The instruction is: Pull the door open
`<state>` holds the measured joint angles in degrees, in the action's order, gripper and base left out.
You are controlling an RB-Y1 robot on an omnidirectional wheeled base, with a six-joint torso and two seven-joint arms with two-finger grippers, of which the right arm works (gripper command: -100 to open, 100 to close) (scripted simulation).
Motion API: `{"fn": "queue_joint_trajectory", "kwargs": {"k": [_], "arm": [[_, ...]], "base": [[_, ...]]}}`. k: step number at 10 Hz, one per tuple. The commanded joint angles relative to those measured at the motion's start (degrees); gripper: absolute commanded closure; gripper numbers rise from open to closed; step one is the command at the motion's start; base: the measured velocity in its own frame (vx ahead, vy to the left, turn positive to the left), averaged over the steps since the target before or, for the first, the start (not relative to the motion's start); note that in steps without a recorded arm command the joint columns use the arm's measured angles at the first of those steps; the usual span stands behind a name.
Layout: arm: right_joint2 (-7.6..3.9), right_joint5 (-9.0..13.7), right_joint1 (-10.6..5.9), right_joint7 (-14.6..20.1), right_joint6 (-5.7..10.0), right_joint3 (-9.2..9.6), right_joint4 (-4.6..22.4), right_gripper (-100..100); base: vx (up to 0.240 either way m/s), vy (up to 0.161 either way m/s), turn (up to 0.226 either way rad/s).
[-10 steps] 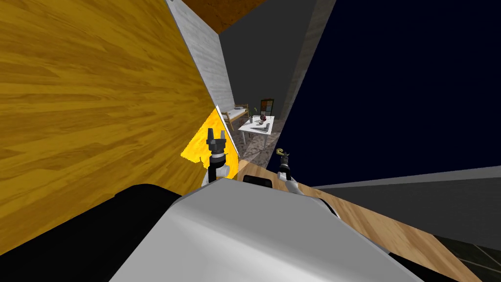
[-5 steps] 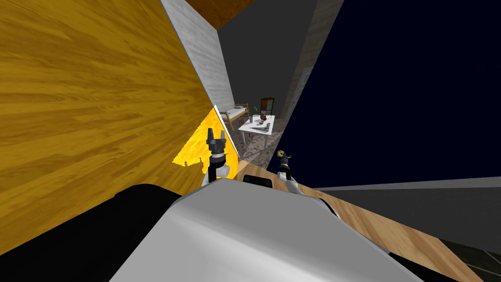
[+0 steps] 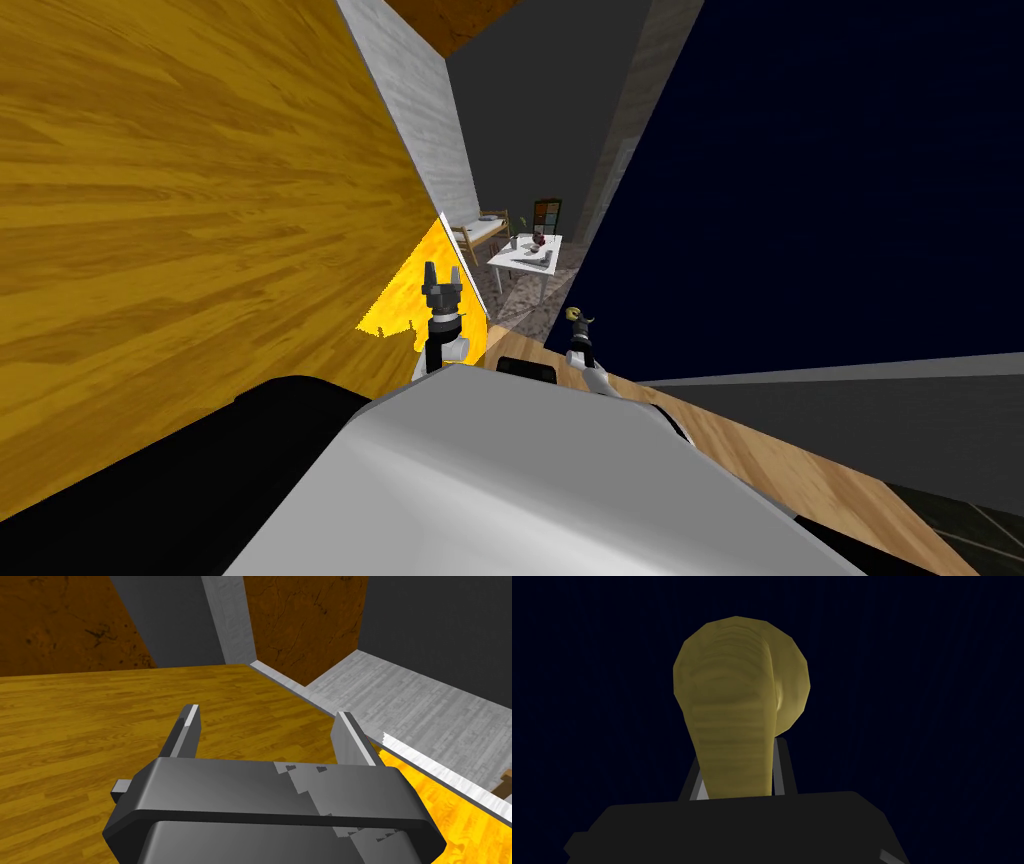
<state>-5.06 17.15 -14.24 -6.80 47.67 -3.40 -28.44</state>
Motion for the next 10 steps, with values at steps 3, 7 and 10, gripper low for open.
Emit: {"fn": "queue_joint_trajectory", "kwargs": {"k": [3,7,10], "arm": [[-0.31,0.35,0.52,0.25,-0.22,0.01,0.23,100],[-1.19,1.19,1.01,1.35,-0.96,0.56,0.61,100],[-2.77,1.52,1.59,3.24,-1.49,1.46,0.96,100]], "base": [[-0.156,0.001,-0.002],[-0.198,0.019,-0.018],[-0.163,-0.005,-0.012]]}}
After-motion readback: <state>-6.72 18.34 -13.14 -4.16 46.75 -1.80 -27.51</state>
